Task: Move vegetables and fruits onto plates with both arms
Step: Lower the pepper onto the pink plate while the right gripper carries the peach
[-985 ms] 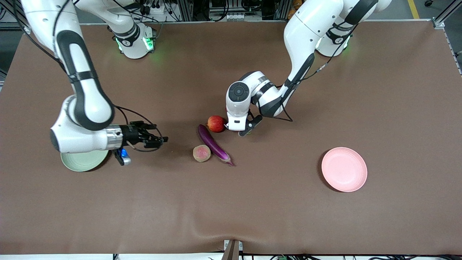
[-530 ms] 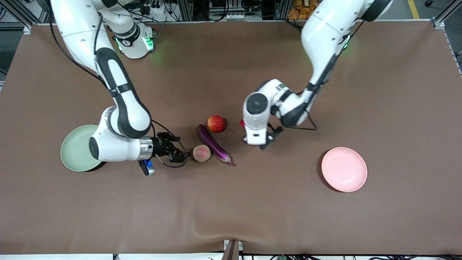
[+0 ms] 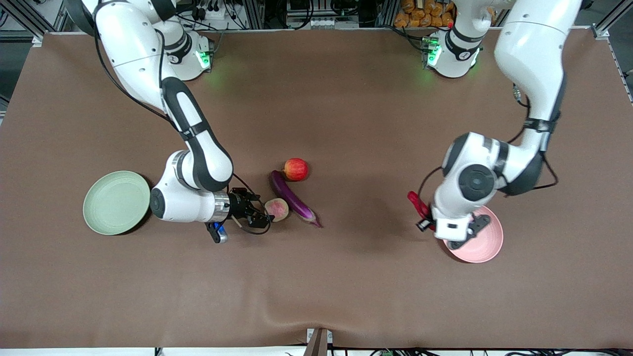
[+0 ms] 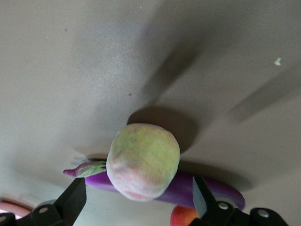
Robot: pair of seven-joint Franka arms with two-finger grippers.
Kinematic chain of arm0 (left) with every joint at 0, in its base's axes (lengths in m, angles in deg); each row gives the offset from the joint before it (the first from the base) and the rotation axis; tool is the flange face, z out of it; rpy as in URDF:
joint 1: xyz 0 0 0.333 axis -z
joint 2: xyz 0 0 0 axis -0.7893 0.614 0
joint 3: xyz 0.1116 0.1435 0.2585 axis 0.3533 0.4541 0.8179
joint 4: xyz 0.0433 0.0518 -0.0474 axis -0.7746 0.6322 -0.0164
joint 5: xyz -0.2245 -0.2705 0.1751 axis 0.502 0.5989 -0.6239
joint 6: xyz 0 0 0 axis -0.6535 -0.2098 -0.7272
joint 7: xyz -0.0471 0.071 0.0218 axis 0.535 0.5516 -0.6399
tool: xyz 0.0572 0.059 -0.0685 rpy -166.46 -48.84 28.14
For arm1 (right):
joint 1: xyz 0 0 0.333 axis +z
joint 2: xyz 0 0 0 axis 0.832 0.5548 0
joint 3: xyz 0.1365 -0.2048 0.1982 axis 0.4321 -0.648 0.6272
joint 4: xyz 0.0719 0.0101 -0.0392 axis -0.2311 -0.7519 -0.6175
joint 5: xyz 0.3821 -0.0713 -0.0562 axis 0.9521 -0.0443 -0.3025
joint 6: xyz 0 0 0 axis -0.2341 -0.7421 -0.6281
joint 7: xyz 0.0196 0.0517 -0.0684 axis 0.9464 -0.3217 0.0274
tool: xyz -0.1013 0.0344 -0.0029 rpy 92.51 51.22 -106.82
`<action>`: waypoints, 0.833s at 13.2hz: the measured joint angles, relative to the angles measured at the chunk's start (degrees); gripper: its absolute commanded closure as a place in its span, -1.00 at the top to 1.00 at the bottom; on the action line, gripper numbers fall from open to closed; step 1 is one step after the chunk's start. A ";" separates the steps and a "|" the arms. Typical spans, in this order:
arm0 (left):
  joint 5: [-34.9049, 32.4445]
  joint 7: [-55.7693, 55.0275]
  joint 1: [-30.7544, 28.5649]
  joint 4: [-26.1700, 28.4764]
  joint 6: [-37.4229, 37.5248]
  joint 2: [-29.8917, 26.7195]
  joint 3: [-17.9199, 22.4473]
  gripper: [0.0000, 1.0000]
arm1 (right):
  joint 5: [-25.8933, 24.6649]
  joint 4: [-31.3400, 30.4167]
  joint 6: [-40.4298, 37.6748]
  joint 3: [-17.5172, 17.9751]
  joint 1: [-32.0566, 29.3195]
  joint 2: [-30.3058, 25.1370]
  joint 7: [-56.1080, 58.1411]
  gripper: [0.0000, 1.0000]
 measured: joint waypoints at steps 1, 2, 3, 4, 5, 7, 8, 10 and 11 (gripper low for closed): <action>-0.19 2.52 -1.91 -0.94 -0.09 0.64 0.07 -1.00 | 0.00 -0.01 0.96 0.01 0.83 0.61 0.00 1.00; -0.37 5.32 -3.90 -1.96 -0.29 1.46 0.10 -1.00 | 0.00 0.00 2.05 0.01 1.69 1.25 -0.01 1.00; -0.39 8.70 -6.06 -3.14 -0.55 2.55 0.11 -1.00 | 0.00 0.00 3.39 0.01 2.42 1.81 -0.01 1.00; -0.40 12.05 -8.14 -4.20 -1.23 3.75 0.10 -1.00 | 0.00 -0.02 5.11 0.00 3.09 2.38 -0.01 1.00; -0.40 14.59 -9.83 -4.80 -2.48 4.95 0.07 -1.00 | 0.00 -0.02 6.87 0.00 3.77 2.90 -0.01 0.60; -0.40 18.37 -12.24 -5.39 -4.94 7.26 0.05 -0.48 | 0.00 -0.05 8.72 -0.04 4.59 3.52 -0.04 0.01; -0.40 19.32 -12.91 -5.56 -5.70 8.11 0.03 0.33 | 0.00 -0.02 8.73 -0.20 4.58 3.40 -0.09 0.00; -0.42 20.70 -13.40 -5.77 -6.29 8.70 0.02 1.00 | 0.00 0.20 7.49 -1.13 4.10 3.34 -0.08 0.00; -0.43 21.87 -13.41 -5.96 -6.37 8.70 0.01 1.00 | -0.09 0.41 5.27 -1.70 3.32 3.09 -0.01 0.00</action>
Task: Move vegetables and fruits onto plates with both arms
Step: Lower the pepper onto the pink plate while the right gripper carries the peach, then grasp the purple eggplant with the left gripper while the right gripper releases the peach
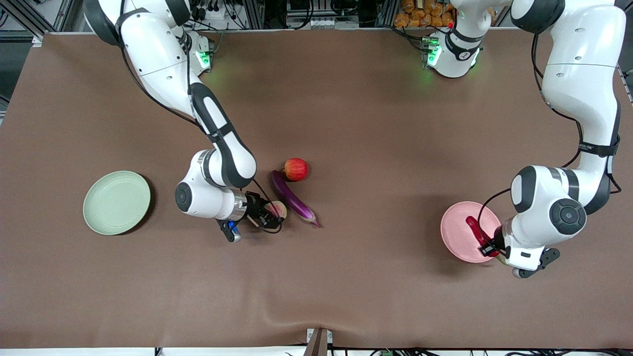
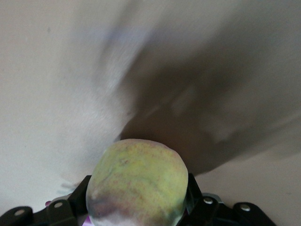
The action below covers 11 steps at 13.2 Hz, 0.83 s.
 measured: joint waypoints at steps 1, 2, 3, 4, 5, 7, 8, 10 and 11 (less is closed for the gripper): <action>0.00 1.05 -0.01 -0.40 -0.01 0.00 0.00 1.00 | -0.37 0.47 -3.25 -0.86 -1.21 -0.59 0.33 0.00; 0.00 1.56 -0.04 -0.81 -0.02 -0.04 -0.03 1.00 | -1.62 1.15 -7.35 -1.92 -2.73 -1.68 0.88 0.00; 0.00 1.59 -0.09 -1.17 -0.02 -0.13 -0.20 1.00 | -3.91 1.77 -11.36 -3.04 -4.35 -3.29 1.85 0.01; 0.00 1.59 -0.11 -1.34 -0.01 -0.35 -0.60 1.00 | -6.88 2.28 -15.00 -4.28 -5.95 -5.41 3.21 0.01; 0.00 1.51 -0.05 -1.37 0.15 -0.70 -1.35 1.00 | -9.70 2.46 -18.35 -5.57 -7.50 -7.74 5.26 0.01; 0.01 -2.61 1.19 -1.37 1.43 -1.51 -3.77 1.00 | -15.57 2.50 -24.95 -7.45 -11.01 -12.11 11.91 0.01; 0.01 -7.38 2.75 -1.36 1.86 -1.76 -5.05 1.00 | -19.26 2.46 -27.26 -8.15 -12.68 -13.55 15.57 0.01; 0.00 -19.12 8.50 -1.28 2.19 -1.78 -6.25 1.00 | -25.66 2.28 -29.24 -9.51 -15.79 -14.76 23.77 0.01; 0.00 -24.73 12.50 -1.18 2.05 -1.63 -6.31 1.00 | -27.46 2.10 -29.37 -10.07 -18.03 -14.74 28.81 0.01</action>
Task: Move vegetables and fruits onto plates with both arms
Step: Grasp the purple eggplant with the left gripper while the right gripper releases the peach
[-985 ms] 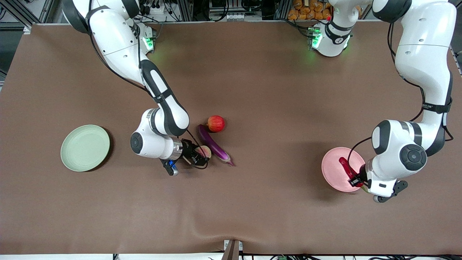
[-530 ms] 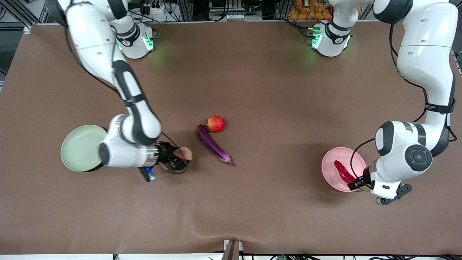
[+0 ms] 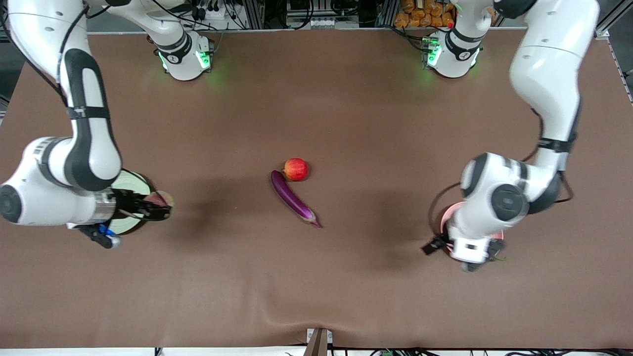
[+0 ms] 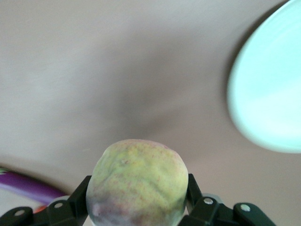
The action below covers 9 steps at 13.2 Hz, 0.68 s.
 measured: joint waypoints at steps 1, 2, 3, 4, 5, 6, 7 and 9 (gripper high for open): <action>0.00 -4.57 3.98 -0.06 -0.87 0.37 0.09 1.00 | -0.79 -0.30 0.01 -0.26 -2.86 0.18 5.21 0.01; 0.00 -8.66 7.70 -0.28 -2.69 1.00 0.28 1.00 | -0.95 -0.78 0.03 -0.34 -5.82 0.47 9.90 0.01; 0.00 -12.53 11.07 -0.65 -5.08 1.94 0.51 1.00 | -0.99 -1.32 0.18 -0.37 -8.54 1.06 13.93 0.00; 0.00 -15.96 13.83 -1.16 -7.75 3.22 0.64 1.00 | -1.03 -1.68 0.62 -0.37 -10.61 2.09 17.31 0.01; 0.00 -18.93 15.95 -1.81 -10.11 4.68 0.68 1.00 | -1.04 -1.90 1.30 -0.36 -12.23 3.50 20.61 0.04; 0.00 -21.24 17.78 -2.77 -11.63 6.22 0.71 1.00 | -1.04 -2.08 1.93 -0.36 -13.73 5.10 23.69 0.20; 0.00 -22.98 19.45 -3.89 -12.36 7.67 0.80 1.00 | -1.04 -2.15 2.31 -0.36 -15.22 6.65 26.21 0.53; 0.00 -25.26 22.83 -5.89 -13.76 10.23 1.72 0.96 | -1.04 -2.16 3.62 -0.33 -17.85 8.93 30.33 1.00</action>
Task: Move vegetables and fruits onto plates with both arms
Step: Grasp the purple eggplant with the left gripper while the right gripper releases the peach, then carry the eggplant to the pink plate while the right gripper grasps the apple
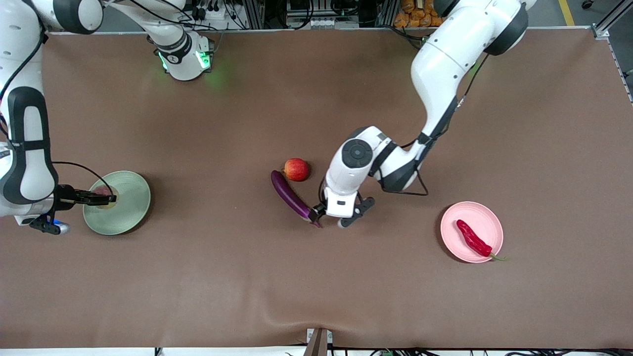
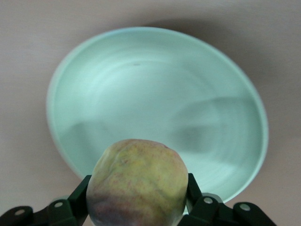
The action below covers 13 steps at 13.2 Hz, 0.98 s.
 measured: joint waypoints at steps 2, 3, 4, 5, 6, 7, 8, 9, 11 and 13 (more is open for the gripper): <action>0.00 -2.93 2.85 -0.82 -3.39 1.86 1.29 0.88 | 0.02 0.17 0.82 0.03 -1.08 0.43 2.85 1.00; 0.00 -4.59 3.92 -1.19 -5.42 2.85 1.62 0.81 | 0.03 0.77 0.82 0.17 -1.03 0.28 3.25 1.00; 0.00 -6.06 4.80 -1.83 -7.06 3.94 1.83 0.75 | 0.04 1.89 0.43 0.55 -0.88 0.07 3.25 1.00; 0.00 -6.78 5.67 -2.91 -8.02 5.10 2.07 0.74 | 0.11 3.34 -1.28 0.95 -0.50 -0.16 3.20 1.00; 0.00 -7.13 6.79 -4.19 -8.38 6.19 2.77 0.58 | 0.20 4.95 -4.15 1.29 0.31 -0.35 2.31 1.00; 0.00 -7.25 8.08 -5.33 -8.43 7.04 3.82 0.08 | 0.33 6.23 -7.19 1.57 1.70 -0.54 -0.53 1.00; 0.00 -7.42 9.21 -6.07 -8.44 7.59 4.89 -0.76 | 0.91 6.91 -9.10 1.88 3.64 -0.69 -4.43 1.00; 0.00 -7.52 9.86 -6.44 -8.44 7.88 5.44 -1.00 | 2.69 7.04 -10.30 2.10 5.99 -0.76 -8.31 1.00; 0.00 -7.52 10.11 -6.55 -8.41 8.21 5.79 -1.00 | 9.10 6.83 -12.92 2.25 10.85 -0.69 -15.09 1.00; 0.00 -7.52 10.07 -6.94 -8.41 8.23 5.88 -1.00 | 14.35 6.18 -14.35 2.36 14.69 -0.47 -20.51 1.00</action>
